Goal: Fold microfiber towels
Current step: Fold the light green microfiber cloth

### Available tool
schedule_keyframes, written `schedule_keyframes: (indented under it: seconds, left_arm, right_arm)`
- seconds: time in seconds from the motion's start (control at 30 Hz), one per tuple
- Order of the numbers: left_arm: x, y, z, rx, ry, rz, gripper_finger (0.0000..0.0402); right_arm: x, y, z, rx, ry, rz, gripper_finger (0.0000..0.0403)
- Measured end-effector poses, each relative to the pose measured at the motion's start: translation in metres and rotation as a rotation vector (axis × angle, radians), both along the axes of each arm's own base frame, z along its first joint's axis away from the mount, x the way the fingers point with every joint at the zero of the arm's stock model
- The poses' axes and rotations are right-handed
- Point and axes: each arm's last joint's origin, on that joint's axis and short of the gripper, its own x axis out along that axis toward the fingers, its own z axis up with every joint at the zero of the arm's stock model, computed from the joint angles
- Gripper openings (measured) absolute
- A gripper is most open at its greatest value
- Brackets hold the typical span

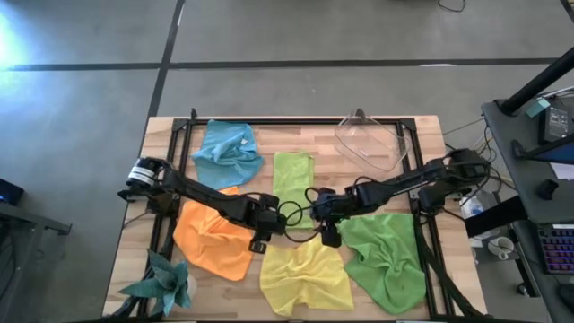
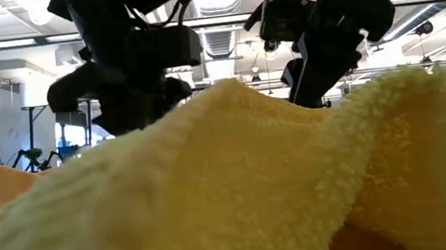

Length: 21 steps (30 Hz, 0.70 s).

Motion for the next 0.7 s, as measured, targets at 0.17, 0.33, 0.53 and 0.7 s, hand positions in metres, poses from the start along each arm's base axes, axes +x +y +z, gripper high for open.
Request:
schedule_keyframes:
  seconds: [0.17,0.33,0.53,0.7]
  left_arm:
    - [0.004,0.0,-0.001,0.045,-0.04,-0.004,0.013]
    - [0.004,0.001,-0.006,0.073,-0.028,-0.022,0.013]
    - [0.007,0.0,-0.014,0.071,-0.018,-0.033,0.013]
    - [0.007,0.001,-0.022,0.08,-0.015,-0.026,0.013]
  right_arm:
    - [0.008,0.002,-0.013,-0.036,-0.019,0.048,0.0204]
    - [0.013,0.002,-0.026,-0.067,-0.003,0.034,0.0197]
    - [0.016,0.002,-0.037,-0.072,0.016,0.034,0.0187]
    - [0.018,0.002,-0.037,-0.081,-0.004,0.026,0.018]
